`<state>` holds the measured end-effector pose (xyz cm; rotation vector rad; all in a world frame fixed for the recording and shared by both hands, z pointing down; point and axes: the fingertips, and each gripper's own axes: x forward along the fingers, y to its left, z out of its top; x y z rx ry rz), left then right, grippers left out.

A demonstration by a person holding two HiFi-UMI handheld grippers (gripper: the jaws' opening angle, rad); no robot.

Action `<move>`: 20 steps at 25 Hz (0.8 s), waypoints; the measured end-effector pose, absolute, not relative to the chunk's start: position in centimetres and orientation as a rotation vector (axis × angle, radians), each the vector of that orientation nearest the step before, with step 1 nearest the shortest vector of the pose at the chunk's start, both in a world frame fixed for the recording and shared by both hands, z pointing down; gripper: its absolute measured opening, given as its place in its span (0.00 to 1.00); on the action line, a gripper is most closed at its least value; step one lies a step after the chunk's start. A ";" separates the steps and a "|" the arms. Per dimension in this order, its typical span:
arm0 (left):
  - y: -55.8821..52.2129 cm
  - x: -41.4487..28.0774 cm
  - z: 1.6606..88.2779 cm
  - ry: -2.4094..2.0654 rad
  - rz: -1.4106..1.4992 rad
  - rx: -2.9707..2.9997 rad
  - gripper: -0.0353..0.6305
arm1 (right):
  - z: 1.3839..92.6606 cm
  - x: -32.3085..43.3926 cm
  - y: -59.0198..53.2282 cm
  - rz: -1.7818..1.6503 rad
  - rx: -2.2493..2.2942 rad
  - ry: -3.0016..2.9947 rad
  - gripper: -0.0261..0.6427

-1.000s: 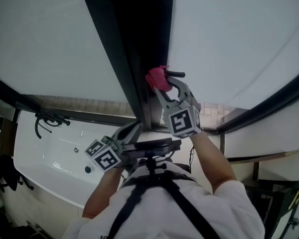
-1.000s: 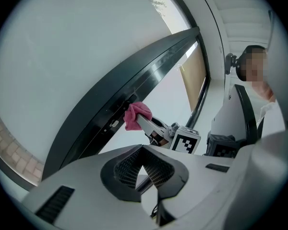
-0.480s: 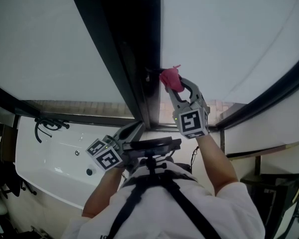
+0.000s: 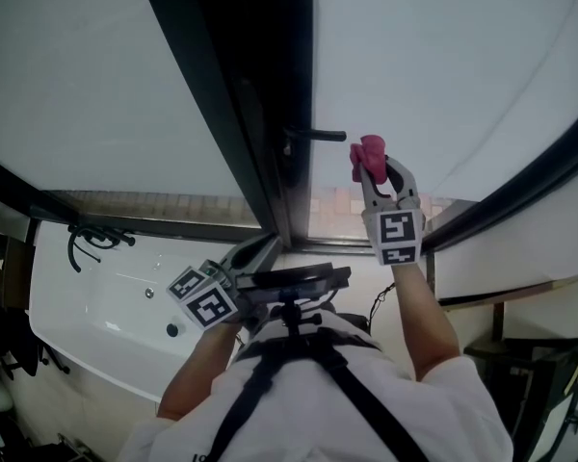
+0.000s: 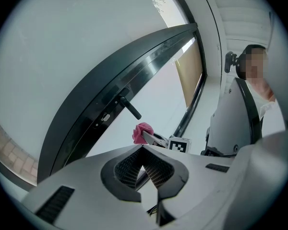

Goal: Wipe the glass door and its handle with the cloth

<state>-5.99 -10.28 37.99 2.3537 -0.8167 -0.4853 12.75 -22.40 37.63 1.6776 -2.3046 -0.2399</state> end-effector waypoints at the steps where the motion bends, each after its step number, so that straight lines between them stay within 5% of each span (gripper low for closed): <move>1: -10.2 -6.0 38.0 -0.821 -0.484 2.353 0.04 | 37.9 12.9 -22.4 -0.207 1.681 -2.318 0.20; 20: -9.8 -8.5 38.5 -0.933 -0.496 2.313 0.04 | 38.8 -0.6 -26.0 0.318 1.275 -2.814 0.20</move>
